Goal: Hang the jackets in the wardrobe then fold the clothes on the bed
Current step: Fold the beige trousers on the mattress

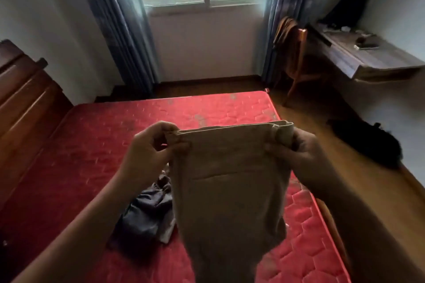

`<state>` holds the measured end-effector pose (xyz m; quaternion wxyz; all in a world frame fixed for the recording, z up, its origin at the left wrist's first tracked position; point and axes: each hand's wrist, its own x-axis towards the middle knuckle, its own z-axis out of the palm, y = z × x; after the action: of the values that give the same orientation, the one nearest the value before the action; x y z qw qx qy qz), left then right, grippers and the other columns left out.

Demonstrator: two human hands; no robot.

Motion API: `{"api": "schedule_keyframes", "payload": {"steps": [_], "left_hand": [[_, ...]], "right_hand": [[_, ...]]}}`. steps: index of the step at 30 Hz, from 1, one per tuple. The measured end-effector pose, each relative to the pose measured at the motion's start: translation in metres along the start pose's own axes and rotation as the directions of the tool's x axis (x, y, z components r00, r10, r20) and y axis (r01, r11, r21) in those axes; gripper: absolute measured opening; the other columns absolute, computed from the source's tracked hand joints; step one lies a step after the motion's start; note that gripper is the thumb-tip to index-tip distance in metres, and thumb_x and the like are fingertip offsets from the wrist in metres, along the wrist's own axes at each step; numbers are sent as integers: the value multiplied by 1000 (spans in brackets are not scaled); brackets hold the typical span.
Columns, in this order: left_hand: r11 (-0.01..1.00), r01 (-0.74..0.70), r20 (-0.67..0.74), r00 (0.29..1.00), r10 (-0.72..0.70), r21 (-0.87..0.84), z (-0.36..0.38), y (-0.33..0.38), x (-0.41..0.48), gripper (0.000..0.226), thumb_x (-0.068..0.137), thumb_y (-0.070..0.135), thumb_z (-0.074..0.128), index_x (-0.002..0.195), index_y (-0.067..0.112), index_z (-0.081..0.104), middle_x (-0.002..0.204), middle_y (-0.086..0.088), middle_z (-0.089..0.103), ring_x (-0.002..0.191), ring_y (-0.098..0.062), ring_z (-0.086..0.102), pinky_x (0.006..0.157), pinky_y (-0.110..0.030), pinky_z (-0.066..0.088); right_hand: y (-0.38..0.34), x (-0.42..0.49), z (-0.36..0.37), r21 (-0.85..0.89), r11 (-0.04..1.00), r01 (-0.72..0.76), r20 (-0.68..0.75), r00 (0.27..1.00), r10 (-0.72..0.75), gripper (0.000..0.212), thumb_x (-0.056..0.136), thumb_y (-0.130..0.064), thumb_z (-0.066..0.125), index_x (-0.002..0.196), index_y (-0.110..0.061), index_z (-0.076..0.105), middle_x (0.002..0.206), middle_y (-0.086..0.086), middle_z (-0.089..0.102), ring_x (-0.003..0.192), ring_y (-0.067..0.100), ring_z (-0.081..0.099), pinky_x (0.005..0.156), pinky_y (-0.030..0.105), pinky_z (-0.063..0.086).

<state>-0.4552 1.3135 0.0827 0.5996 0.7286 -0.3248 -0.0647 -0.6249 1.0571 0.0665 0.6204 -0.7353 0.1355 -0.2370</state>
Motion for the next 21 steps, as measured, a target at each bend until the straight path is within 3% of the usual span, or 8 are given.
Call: {"api": "schedule_keyframes", "payload": {"steps": [3,7,9,12,15,21], "left_hand": [[988,54,29,998,-58,145,27,-66,20,31,72,15,87,87,30,65,81,1,68,70,-6,60,63,-26,53],[929,234,4,969,-246,287,58,-148,34,17,75,14,78,83,21,65,71,5,64,65,-7,55,65,-41,52],[887,269,-15,958,-285,375,72,-184,42,12,75,14,76,83,19,68,75,7,65,77,-6,58,75,-42,51],[815,323,17,926,-378,481,86,-236,57,13,78,13,75,89,19,71,82,0,67,86,-20,63,80,-42,53],[782,332,75,899,-432,527,98,-285,65,13,81,12,69,89,22,66,78,2,70,75,-19,66,73,-41,53],[769,420,156,823,-547,482,118,-367,86,20,79,3,59,82,23,57,71,2,65,65,-17,65,65,-40,56]], "right_hand": [[64,36,-5,-116,990,-79,56,995,86,15,79,-20,75,93,-25,73,87,-10,73,81,5,64,75,30,54],[150,69,-1,-389,901,-191,64,970,233,17,82,-10,77,81,-26,70,75,-8,70,73,12,61,71,40,49],[187,81,6,-497,836,-234,37,956,290,17,81,-7,72,88,-22,75,81,-1,73,83,24,64,76,39,49],[234,98,20,-616,724,-312,-14,923,385,20,81,-9,68,96,-18,76,91,8,75,95,37,63,79,40,48],[277,111,32,-651,658,-379,-49,885,462,25,79,-12,66,99,-22,76,93,7,76,94,33,67,79,42,52],[360,138,44,-510,678,-530,-26,797,603,22,80,-2,63,91,-19,70,85,4,72,87,32,69,78,55,57]]}}
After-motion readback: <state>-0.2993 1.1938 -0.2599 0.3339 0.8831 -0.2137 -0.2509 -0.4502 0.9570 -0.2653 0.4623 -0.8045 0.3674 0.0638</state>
